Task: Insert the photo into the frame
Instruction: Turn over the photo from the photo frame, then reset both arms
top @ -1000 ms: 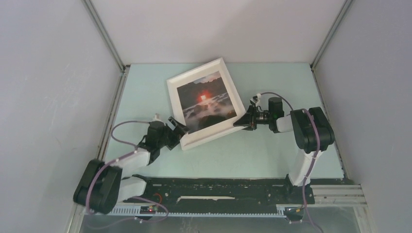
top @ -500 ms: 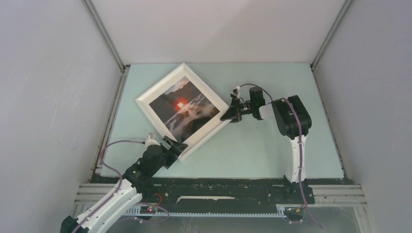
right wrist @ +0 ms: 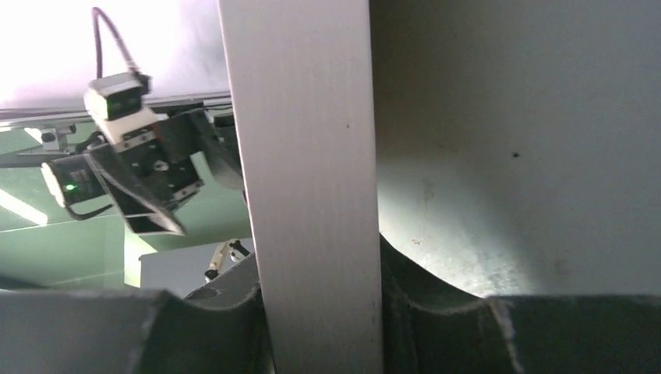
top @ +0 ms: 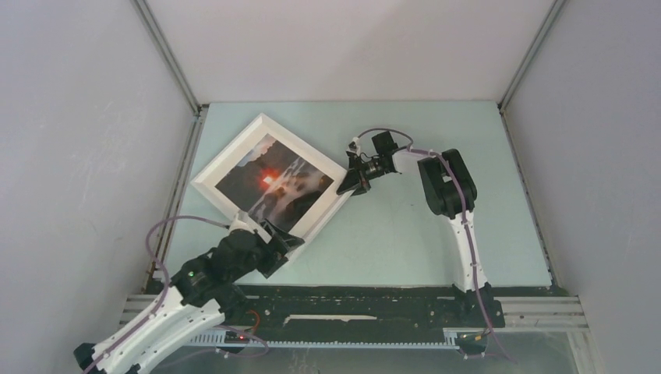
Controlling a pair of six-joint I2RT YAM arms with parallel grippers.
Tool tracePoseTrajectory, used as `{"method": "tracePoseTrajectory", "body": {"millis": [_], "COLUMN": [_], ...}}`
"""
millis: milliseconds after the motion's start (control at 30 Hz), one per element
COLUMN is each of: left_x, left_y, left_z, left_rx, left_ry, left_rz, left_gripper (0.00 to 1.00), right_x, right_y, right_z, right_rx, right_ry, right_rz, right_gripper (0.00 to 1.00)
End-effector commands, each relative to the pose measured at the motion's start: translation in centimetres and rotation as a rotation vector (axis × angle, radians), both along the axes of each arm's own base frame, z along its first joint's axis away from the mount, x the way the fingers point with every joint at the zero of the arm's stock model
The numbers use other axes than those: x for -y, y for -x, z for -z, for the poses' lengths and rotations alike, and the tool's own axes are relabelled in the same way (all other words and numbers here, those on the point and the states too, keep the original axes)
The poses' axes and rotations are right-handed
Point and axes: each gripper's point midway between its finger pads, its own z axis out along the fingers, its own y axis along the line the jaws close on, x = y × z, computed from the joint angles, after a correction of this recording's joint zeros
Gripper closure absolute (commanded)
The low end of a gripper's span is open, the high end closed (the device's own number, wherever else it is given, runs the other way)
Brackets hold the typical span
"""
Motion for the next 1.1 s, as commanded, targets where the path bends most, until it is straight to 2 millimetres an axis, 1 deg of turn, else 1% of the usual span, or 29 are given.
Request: {"method": "tracePoseTrajectory", "body": {"millis": [0, 33, 100, 133, 167, 233, 333, 400, 433, 500, 533, 567, 633, 667, 700, 767, 800, 833, 867, 933, 1000, 1067], "left_x": [-2.4, -2.5, -2.7, -2.7, -2.7, -2.6, -2.8, -3.0, -3.2, -3.7, -4.0, -4.3, -5.1, -5.6, -6.4, -7.7, -8.3, -8.9, -9.5, -10.5, -11.3, -12.0], "left_y": [-0.9, -1.3, -1.9, -2.3, -2.6, -3.2, -3.9, -4.3, -4.6, -4.7, -4.9, -4.9, -5.0, -5.0, -4.8, -4.5, -4.3, -4.2, -4.0, -3.9, -3.5, -3.1], "left_z": [-5.3, -6.3, -8.2, -8.9, -9.8, -11.5, -14.7, -16.9, -17.9, -20.0, -21.2, -22.4, -25.2, -26.9, -29.2, -32.6, -34.1, -35.6, -37.0, -39.3, -41.5, -43.2], "left_rx": [0.193, 0.240, 0.304, 0.328, 0.355, 0.410, 0.506, 0.568, 0.593, 0.648, 0.677, 0.711, 0.787, 0.829, 0.879, 0.969, 1.003, 1.034, 1.063, 1.108, 1.154, 1.192], "left_ry": [-0.069, -0.079, -0.109, -0.125, -0.134, -0.156, -0.174, -0.197, -0.218, -0.245, -0.259, -0.272, -0.309, -0.334, -0.344, -0.408, -0.432, -0.454, -0.473, -0.515, -0.533, -0.536], "left_rz": [-0.021, -0.014, -0.004, 0.000, 0.004, 0.012, 0.013, 0.015, 0.014, 0.013, 0.011, 0.009, 0.003, -0.003, -0.020, -0.023, -0.031, -0.043, -0.056, -0.082, -0.104, -0.125], "left_gripper": [0.05, 0.05, 0.05, 0.05, 0.05, 0.04, 0.03, 0.03, 0.02, 0.02, 0.02, 0.01, 0.00, 0.00, 0.00, 0.00, 0.00, 0.00, 0.00, 0.00, 0.00, 0.00], "right_x": [1.9, 2.2, 2.6, 2.9, 3.2, 4.2, 6.5, 8.4, 9.4, 12.4, 13.7, 14.7, 16.0, 16.4, 16.4, 16.3, 16.3, 16.6, 17.1, 18.2, 19.1, 20.2], "right_y": [-0.2, -0.1, 0.1, 0.1, 0.0, -0.1, -0.3, -0.2, 0.0, 0.7, 1.2, 1.7, 2.8, 3.5, 4.4, 6.4, 7.6, 8.7, 9.7, 12.0, 14.7, 17.4], "right_z": [3.3, 3.6, 3.0, 2.6, 2.2, 1.3, 1.1, 0.7, 0.4, 0.0, -0.6, -1.6, -4.7, -6.8, -10.0, -15.2, -17.8, -20.8, -23.3, -29.3, -34.5, -39.2], "right_rx": [-0.049, -0.050, -0.023, 0.000, 0.017, 0.042, 0.100, 0.127, 0.147, 0.187, 0.206, 0.236, 0.317, 0.379, 0.471, 0.605, 0.658, 0.713, 0.755, 0.858, 0.953, 1.039], "right_ry": [0.198, 0.231, 0.279, 0.309, 0.341, 0.422, 0.577, 0.680, 0.726, 0.878, 0.927, 0.963, 0.992, 0.996, 0.975, 0.920, 0.880, 0.842, 0.815, 0.717, 0.582, 0.441], "right_rz": [0.052, 0.073, 0.107, 0.128, 0.144, 0.187, 0.249, 0.273, 0.285, 0.308, 0.320, 0.336, 0.366, 0.384, 0.406, 0.444, 0.468, 0.507, 0.555, 0.658, 0.740, 0.824], "right_gripper": [0.88, 0.78, 0.56, 0.49, 0.42, 0.34, 0.20, 0.05, 0.01, 0.00, 0.01, 0.01, 0.01, 0.00, 0.00, 0.00, 0.00, 0.00, 0.00, 0.00, 0.00, 0.00]}}
